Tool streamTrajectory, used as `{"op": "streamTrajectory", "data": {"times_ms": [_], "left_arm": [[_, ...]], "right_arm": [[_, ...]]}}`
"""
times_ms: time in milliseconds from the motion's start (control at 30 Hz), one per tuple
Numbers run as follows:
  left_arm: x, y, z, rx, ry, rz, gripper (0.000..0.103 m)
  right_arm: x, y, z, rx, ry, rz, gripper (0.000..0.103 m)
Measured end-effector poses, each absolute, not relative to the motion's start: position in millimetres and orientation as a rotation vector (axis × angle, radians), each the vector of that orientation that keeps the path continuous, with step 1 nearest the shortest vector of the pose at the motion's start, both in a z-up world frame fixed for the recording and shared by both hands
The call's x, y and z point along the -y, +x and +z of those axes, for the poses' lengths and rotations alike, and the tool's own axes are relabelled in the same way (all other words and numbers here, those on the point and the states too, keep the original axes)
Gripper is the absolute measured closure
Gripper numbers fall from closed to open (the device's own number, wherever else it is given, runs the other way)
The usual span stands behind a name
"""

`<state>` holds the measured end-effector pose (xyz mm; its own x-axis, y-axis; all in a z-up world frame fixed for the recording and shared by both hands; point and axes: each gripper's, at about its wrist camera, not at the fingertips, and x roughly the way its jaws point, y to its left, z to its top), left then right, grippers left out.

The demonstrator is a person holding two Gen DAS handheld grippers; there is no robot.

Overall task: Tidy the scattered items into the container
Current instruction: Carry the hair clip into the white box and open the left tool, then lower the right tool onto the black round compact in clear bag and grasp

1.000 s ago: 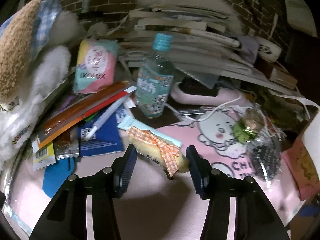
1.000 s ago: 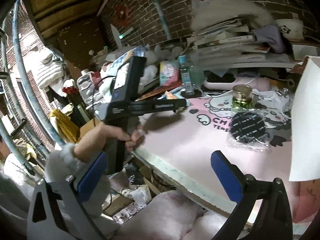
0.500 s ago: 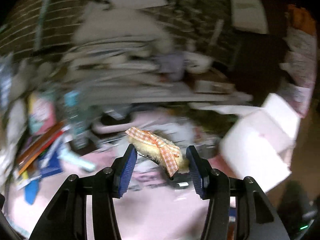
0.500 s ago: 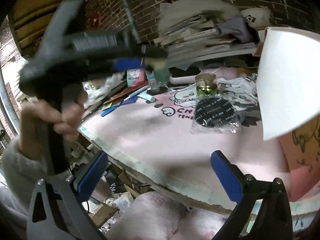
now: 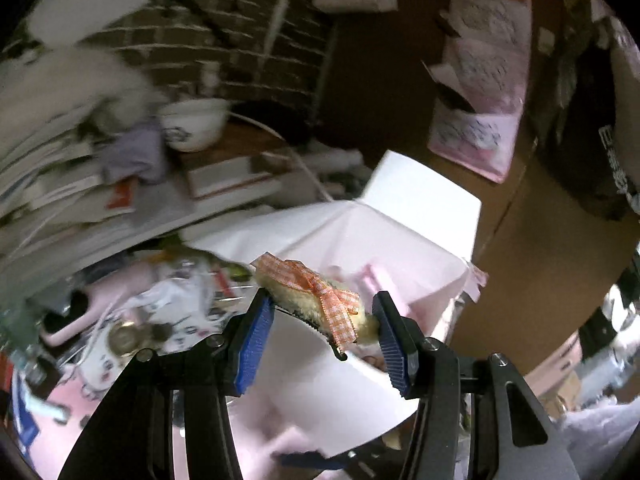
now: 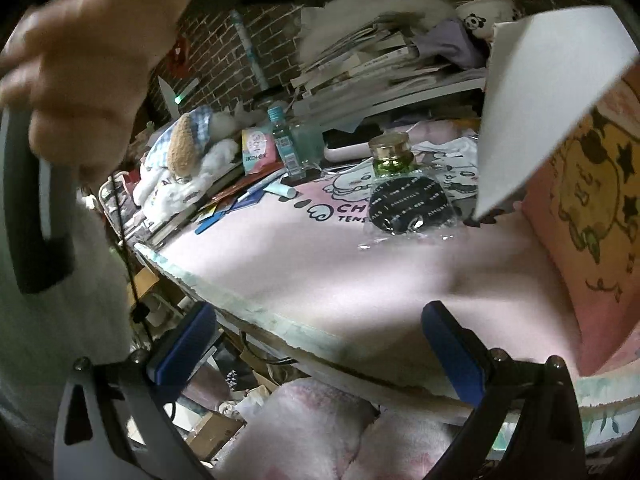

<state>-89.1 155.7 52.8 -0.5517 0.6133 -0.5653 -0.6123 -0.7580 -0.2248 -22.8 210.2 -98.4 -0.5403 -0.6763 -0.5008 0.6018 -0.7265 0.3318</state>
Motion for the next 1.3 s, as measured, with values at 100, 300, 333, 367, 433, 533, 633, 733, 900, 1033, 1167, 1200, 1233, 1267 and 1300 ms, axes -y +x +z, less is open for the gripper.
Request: {"op": "streamTrajectory", "data": {"times_ms": [100,300,333,367,433,533,633,733,900,1033,1167,1200,1233,1267,1300], "left_arm": [[-173.9,-97.9,50.8,-0.028,-0.886,2.232,0.057],[-204.7,-115.6,39.9,-0.070,-1.025,2.109,0.056],[-209.7,-118.2,36.1,-0.080,-1.050,2.091,0.056],[-213.8,-119.7,32.8,-0.088,-1.071,2.084,0.055],[-218.6,-121.4,26.9,-0.103,-1.096,2.084,0.055],[-220.7,-118.7,26.4,-0.102,-1.084,2.071,0.047],[-222.9,-113.5,26.4,-0.115,-1.066,2.073,0.036],[-221.7,-106.6,29.5,-0.141,-1.015,2.148,0.023],[-203.8,-91.7,37.0,-0.162,-0.906,2.292,0.023],[-175.0,-77.6,42.6,-0.134,-0.827,2.399,0.023],[-126.3,-57.8,44.2,-0.068,-0.746,2.579,0.019],[-109.7,-52.0,42.7,-0.032,-0.727,2.634,0.018],[-96.6,-47.6,40.9,-0.001,-0.716,2.678,0.017],[-81.4,-43.3,37.7,0.036,-0.706,2.727,0.013],[-68.6,-40.0,34.2,0.071,-0.695,2.767,0.011]], "right_arm": [[-215.2,-22.4,-98.5,0.177,0.795,-2.255,0.001],[-225.8,-23.4,-99.3,0.222,0.781,-2.256,0.001],[-227.2,-23.2,-99.4,0.228,0.780,-2.254,0.001],[-228.7,-22.9,-99.3,0.234,0.778,-2.255,0.001],[-231.2,-22.3,-99.2,0.238,0.783,-2.258,0.001],[-234.7,-21.5,-99.1,0.249,0.781,-2.262,0.001],[-236.7,-20.8,-98.5,0.252,0.779,-2.267,0.001],[-237.3,-19.6,-98.3,0.251,0.778,-2.272,0.001],[-236.2,-18.2,-97.9,0.238,0.777,-2.287,0.001],[-234.8,-18.3,-98.1,0.232,0.776,-2.300,0.001],[-230.2,-16.9,-98.2,0.199,0.773,-2.327,0.001],[-227.8,-16.3,-98.0,0.188,0.772,-2.334,0.001],[-226.2,-16.1,-98.1,0.180,0.771,-2.338,0.001],[-224.0,-15.5,-98.3,0.171,0.768,-2.342,0.001],[-221.0,-14.9,-98.4,0.160,0.766,-2.349,0.001]]}}
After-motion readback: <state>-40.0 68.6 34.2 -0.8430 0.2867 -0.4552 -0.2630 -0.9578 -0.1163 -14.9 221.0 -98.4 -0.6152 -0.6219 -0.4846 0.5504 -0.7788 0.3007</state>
